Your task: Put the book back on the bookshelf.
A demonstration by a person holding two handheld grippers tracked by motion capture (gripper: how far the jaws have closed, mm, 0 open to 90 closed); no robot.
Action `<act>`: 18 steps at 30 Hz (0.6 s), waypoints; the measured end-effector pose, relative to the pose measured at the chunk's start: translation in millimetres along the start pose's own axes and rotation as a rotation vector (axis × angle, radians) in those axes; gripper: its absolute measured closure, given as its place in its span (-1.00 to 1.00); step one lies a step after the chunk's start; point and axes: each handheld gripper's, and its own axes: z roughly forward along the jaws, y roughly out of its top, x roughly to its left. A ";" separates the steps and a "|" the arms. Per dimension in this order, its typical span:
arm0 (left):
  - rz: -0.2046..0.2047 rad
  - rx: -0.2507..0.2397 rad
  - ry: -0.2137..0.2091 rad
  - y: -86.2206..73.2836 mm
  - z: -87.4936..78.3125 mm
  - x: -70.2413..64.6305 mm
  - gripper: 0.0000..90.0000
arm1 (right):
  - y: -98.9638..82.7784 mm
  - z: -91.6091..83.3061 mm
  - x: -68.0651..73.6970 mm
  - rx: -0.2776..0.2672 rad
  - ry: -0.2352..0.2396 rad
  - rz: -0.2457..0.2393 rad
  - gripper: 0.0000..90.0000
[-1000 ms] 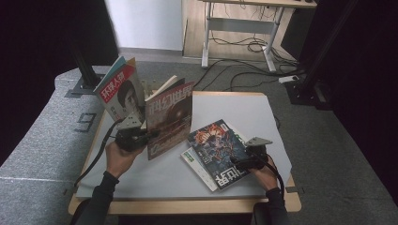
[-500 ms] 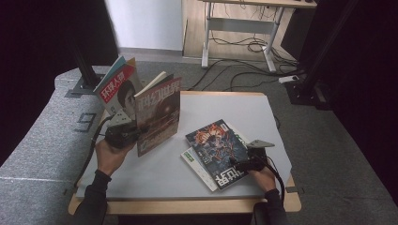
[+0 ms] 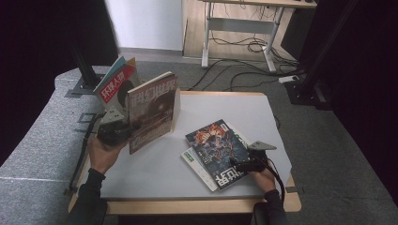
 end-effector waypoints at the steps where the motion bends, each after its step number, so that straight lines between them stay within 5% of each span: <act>1: 0.000 0.000 0.006 0.0 -1.7 0.8 0.88 | 0.0 0.0 0.0 0.000 0.000 0.000 -1.00; 18: -0.053 0.007 0.078 -0.2 -15.0 22.9 0.88 | -0.1 0.0 0.0 -0.001 0.000 0.000 -1.00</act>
